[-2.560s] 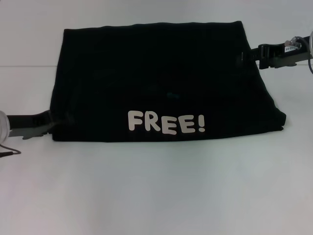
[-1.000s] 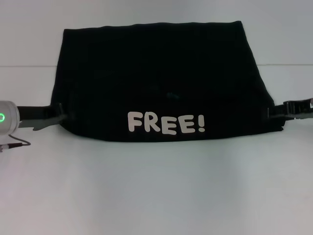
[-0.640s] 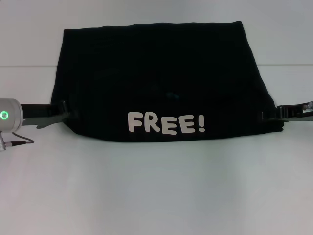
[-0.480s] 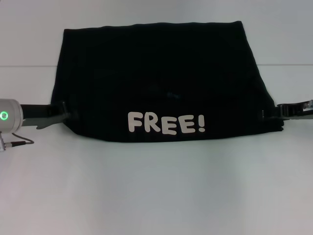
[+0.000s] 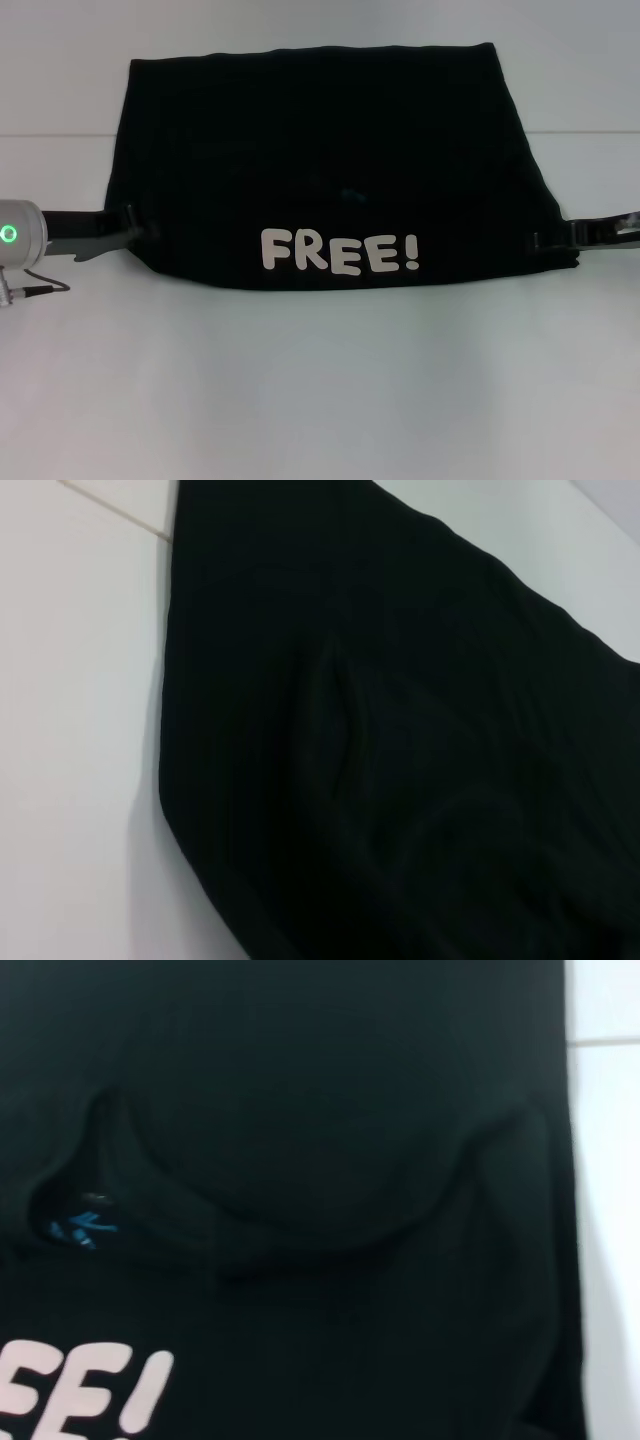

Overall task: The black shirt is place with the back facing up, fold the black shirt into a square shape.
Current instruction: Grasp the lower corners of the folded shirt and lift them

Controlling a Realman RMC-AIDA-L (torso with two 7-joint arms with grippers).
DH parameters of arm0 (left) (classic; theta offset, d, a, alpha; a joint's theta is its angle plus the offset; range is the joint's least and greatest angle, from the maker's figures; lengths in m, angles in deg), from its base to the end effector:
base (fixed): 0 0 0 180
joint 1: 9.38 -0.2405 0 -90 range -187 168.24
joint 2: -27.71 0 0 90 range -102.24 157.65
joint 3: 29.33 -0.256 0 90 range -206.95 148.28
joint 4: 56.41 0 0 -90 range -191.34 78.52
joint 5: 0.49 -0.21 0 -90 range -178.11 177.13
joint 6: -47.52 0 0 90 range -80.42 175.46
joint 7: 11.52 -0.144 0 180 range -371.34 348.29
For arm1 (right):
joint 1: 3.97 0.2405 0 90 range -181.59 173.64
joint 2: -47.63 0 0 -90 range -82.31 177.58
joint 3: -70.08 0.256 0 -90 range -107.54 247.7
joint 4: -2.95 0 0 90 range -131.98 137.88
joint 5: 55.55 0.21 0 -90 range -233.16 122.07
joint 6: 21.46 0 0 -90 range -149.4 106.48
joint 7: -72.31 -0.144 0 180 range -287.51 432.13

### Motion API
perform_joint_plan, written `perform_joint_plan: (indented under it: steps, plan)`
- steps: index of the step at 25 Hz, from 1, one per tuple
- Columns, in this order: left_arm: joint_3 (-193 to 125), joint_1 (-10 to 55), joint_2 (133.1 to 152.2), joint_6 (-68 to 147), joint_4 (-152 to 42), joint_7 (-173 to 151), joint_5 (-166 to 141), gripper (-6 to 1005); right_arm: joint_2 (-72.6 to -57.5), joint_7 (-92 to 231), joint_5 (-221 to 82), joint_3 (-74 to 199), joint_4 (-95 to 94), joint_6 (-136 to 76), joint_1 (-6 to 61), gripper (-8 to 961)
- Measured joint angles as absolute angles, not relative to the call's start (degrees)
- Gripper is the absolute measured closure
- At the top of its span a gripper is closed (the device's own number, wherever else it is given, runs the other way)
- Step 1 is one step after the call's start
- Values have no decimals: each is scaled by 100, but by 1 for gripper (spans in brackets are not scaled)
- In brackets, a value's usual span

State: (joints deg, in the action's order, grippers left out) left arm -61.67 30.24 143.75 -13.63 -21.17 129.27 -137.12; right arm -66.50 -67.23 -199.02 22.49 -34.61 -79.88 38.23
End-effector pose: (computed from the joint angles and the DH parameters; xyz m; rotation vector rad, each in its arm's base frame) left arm -0.3047 0.4072 0.0286 -1.8761 -1.7600 -0.4543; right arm 0.2893 0.4243 0.0286 -2.0869 1.4349 0.0655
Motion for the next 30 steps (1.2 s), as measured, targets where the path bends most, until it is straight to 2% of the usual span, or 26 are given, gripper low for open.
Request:
perform_joint_plan:
  steps: [6, 17, 28, 30]
  plan:
    - [-6167, 3031, 14358, -1328, -2117, 12928, -13675, 997, -6796, -6489, -19806, 2242, -3391, -7868, 3917, 204]
    - [-6168, 3045, 14346, -1331, -2099, 12899, -13593, 998, -6648, -6875, -19829, 2257, -3219, -7916, 3961, 224]
    - [-6168, 3038, 14346, -1333, -2103, 12877, -13554, 998, -6590, -6936, -19837, 2240, -3186, -7937, 3973, 454]
    - [-6169, 3035, 14346, -1350, -2092, 12876, -13554, 998, -6563, -6990, -19837, 2239, -3184, -7949, 3959, 550]
